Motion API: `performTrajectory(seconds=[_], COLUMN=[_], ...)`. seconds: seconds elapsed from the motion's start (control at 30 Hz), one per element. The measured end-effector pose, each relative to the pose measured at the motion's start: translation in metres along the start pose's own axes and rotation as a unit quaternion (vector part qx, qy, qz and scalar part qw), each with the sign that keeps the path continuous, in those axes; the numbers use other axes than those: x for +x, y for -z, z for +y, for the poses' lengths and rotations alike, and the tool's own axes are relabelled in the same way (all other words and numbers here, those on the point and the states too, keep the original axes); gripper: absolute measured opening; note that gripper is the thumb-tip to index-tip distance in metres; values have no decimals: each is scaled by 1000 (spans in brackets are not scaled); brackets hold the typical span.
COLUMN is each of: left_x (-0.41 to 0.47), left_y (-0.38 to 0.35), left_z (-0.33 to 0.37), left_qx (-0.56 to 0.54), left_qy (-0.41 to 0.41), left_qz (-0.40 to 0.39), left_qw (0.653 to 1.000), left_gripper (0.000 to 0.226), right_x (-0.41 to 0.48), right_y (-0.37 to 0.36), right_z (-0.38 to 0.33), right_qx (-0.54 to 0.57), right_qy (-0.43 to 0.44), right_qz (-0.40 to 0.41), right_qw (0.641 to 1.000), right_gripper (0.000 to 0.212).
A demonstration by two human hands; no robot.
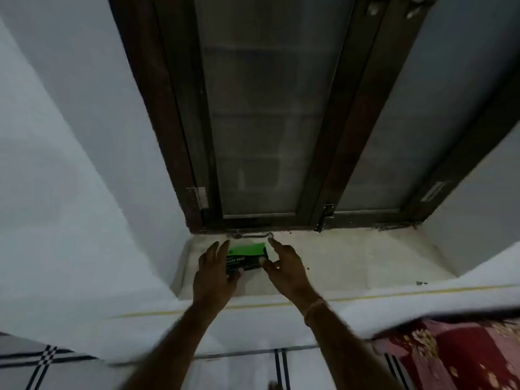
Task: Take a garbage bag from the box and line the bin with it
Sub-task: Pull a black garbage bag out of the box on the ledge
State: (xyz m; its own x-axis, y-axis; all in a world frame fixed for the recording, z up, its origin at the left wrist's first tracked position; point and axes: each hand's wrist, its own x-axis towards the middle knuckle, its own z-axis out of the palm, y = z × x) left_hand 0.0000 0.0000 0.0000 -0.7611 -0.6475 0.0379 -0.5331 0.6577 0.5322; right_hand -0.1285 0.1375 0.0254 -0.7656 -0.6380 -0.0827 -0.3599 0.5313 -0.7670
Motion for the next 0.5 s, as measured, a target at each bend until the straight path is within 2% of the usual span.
performTrajectory(seconds=[0.13,0.3,0.5], left_x=[16,14,14], left_y=[-9,-11,2], left_z=[-3,-9,-6], left_qx=[-1,-113,-203], left_qy=[31,-13,-9], left_qz=[-19,-1,7], left_qw=[999,994,979], left_gripper=[63,51,49], right_x=[34,43,44], right_y=[-9,5,26], right_z=[13,32,35], right_qx=[-38,100,234], right_qy=[-5,8,12], right_qz=[-77,-102,-110], right_qw=[996,990,966], right_gripper=[58,37,34])
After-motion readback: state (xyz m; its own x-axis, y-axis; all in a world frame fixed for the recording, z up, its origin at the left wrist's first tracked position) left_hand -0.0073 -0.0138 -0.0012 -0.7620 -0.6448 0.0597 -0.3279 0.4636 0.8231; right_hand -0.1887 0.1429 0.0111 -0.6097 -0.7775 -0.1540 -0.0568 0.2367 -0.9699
